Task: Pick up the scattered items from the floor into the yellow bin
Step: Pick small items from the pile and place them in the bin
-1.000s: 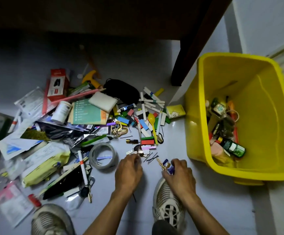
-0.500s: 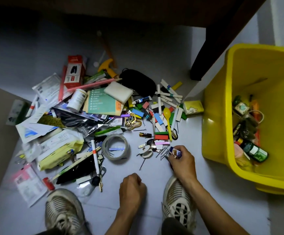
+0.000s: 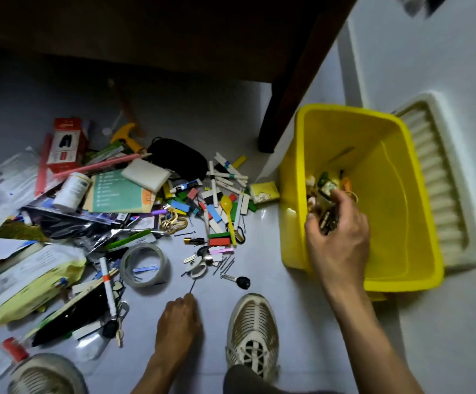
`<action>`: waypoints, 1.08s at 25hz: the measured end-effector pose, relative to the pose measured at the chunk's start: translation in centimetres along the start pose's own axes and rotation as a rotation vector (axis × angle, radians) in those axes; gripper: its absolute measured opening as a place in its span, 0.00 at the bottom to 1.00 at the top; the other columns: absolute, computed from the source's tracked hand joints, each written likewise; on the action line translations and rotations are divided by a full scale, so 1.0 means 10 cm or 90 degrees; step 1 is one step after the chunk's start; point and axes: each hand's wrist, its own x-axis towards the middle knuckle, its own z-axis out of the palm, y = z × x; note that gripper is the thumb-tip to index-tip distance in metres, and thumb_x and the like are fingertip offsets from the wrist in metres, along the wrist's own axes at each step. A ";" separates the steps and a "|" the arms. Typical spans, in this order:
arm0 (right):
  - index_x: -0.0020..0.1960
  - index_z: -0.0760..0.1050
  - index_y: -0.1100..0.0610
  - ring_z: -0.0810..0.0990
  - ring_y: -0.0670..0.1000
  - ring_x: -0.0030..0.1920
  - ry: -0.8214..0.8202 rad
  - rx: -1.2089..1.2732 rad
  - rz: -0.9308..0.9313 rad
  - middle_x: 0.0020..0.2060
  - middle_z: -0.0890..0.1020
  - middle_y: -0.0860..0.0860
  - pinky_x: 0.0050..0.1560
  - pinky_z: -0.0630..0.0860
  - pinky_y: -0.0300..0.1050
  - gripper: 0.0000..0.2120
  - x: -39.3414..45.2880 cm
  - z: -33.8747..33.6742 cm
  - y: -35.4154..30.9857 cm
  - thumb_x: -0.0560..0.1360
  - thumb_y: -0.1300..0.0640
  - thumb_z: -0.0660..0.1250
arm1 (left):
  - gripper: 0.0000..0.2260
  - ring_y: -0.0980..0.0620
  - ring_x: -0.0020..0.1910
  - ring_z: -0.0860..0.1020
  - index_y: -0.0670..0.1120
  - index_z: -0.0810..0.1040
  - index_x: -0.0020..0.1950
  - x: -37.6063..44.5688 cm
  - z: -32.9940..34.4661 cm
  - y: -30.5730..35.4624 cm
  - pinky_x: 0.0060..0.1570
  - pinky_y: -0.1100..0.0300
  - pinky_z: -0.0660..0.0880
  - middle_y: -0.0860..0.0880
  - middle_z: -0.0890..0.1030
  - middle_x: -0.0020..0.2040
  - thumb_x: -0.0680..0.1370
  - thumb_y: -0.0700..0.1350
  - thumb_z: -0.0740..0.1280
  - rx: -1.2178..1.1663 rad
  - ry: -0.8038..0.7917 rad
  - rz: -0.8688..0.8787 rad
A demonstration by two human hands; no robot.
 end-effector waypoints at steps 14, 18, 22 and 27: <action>0.50 0.79 0.55 0.78 0.50 0.45 -0.042 0.079 -0.236 0.44 0.82 0.48 0.45 0.69 0.47 0.09 -0.98 0.45 0.37 0.72 0.62 0.64 | 0.05 0.54 0.43 0.82 0.45 0.83 0.47 0.58 -1.61 1.66 0.46 0.62 0.79 0.50 0.84 0.42 0.75 0.36 0.70 -0.634 0.051 0.166; 0.55 0.78 0.54 0.79 0.52 0.47 -0.312 -0.006 -0.182 0.48 0.81 0.48 0.45 0.75 0.44 0.11 -1.21 0.99 0.47 0.72 0.60 0.69 | 0.04 0.51 0.46 0.81 0.50 0.79 0.46 0.46 -0.93 0.50 0.42 0.62 0.76 0.54 0.81 0.42 0.75 0.41 0.71 -0.401 0.082 -0.122; 0.60 0.76 0.53 0.74 0.54 0.55 -0.508 -0.203 -0.144 0.56 0.76 0.51 0.54 0.74 0.47 0.12 -1.20 1.49 0.58 0.77 0.54 0.64 | 0.21 0.50 0.59 0.74 0.49 0.72 0.65 0.36 -0.42 0.05 0.54 0.55 0.75 0.50 0.74 0.60 0.74 0.49 0.71 -0.212 0.053 -0.013; 0.54 0.74 0.55 0.74 0.54 0.51 -0.531 -0.276 -0.220 0.51 0.78 0.53 0.50 0.70 0.47 0.08 -1.14 1.65 0.59 0.78 0.57 0.59 | 0.22 0.45 0.58 0.72 0.50 0.67 0.70 0.72 -0.34 0.25 0.52 0.53 0.74 0.46 0.73 0.62 0.77 0.46 0.67 -0.026 0.052 0.078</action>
